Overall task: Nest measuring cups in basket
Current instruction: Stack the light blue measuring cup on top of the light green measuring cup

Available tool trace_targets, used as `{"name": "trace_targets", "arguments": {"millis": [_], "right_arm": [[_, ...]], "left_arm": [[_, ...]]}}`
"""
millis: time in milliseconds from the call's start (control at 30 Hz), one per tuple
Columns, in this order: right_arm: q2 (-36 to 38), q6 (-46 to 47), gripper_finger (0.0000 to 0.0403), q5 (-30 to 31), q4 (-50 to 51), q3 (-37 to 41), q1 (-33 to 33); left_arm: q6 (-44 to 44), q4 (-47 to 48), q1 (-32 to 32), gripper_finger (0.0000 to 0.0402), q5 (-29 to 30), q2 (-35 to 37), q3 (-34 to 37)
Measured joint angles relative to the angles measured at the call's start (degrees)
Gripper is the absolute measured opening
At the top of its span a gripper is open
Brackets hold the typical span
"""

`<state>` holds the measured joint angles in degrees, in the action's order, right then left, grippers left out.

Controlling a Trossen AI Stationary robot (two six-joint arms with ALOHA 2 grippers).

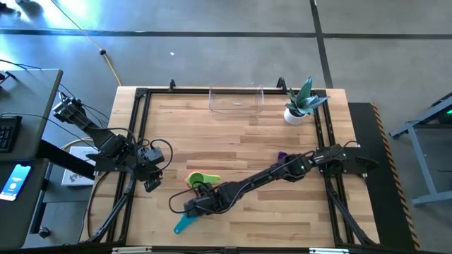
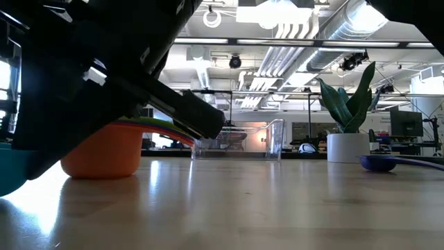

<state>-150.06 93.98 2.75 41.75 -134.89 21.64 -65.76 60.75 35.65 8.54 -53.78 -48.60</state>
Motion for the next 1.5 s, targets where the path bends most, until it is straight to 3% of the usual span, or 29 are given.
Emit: {"name": "trace_targets", "arguments": {"millis": [433, 800, 1233, 1500], "right_arm": [[3.48, -16.22, 0.0003, -7.82, 0.34, -0.07, -2.99], [9.67, -36.95, 0.0001, -12.53, 9.38, -0.04, -8.4], [12.59, -81.46, 0.0001, -20.73, 13.54, -0.11, -17.25], [12.59, -106.07, 0.0001, -21.33, 15.0, -0.11, -18.8]], "left_arm": [[-0.02, 0.1, -0.01, 0.0104, -0.42, 0.02, -0.03], [-2.38, 0.35, -0.01, 0.0104, -0.48, 0.0, -0.04], [-17.81, 0.5, 0.01, 0.0104, -0.46, 0.02, -0.04], [-27.84, 0.52, -0.01, 0.0104, 2.49, 0.02, -0.04]]}}
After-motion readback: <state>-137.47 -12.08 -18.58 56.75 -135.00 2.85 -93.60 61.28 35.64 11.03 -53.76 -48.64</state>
